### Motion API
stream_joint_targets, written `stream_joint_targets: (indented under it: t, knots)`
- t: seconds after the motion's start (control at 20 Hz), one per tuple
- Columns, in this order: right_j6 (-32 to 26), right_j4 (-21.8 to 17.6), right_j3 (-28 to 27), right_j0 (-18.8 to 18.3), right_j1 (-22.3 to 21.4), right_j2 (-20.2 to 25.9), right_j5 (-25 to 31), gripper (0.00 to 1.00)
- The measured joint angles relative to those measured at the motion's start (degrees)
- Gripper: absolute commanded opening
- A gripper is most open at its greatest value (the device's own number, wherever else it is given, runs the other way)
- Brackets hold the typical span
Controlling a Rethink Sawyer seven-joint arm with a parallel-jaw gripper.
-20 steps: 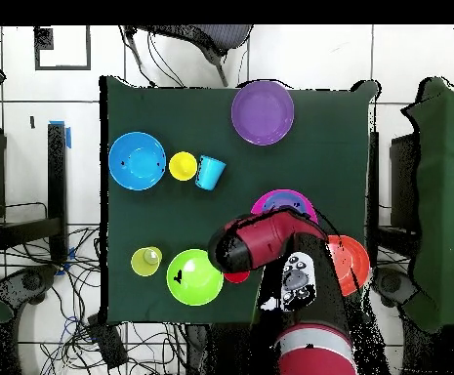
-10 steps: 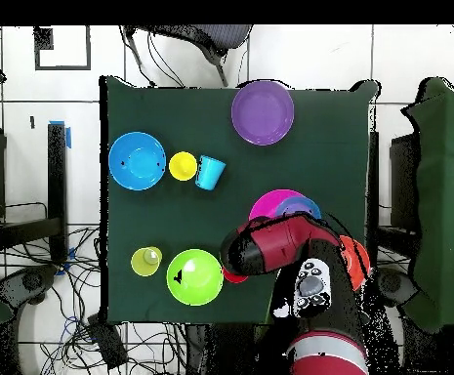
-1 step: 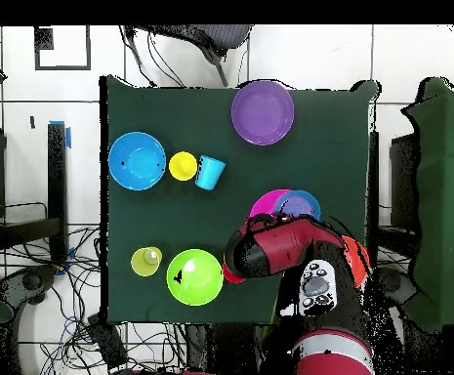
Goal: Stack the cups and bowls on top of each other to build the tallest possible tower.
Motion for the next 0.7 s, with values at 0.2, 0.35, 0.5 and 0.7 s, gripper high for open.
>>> stream_joint_targets:
  t: [0.2, 0.35, 0.5, 0.7]
  knots:
    - [0.0, 0.15, 0.8, -1.82, 0.0, 0.29, -1.62, 0.0]
    - [0.0, 0.34, 1.34, -3.15, 0.0, 0.67, -1.69, 0.0]
    - [0.0, 0.76, 2.21, -4.9, -0.02, 1.63, -1.69, 0.0]
    - [0.0, 1.61, 3.4, -7.34, -0.69, 3.76, -1.69, 0.0]
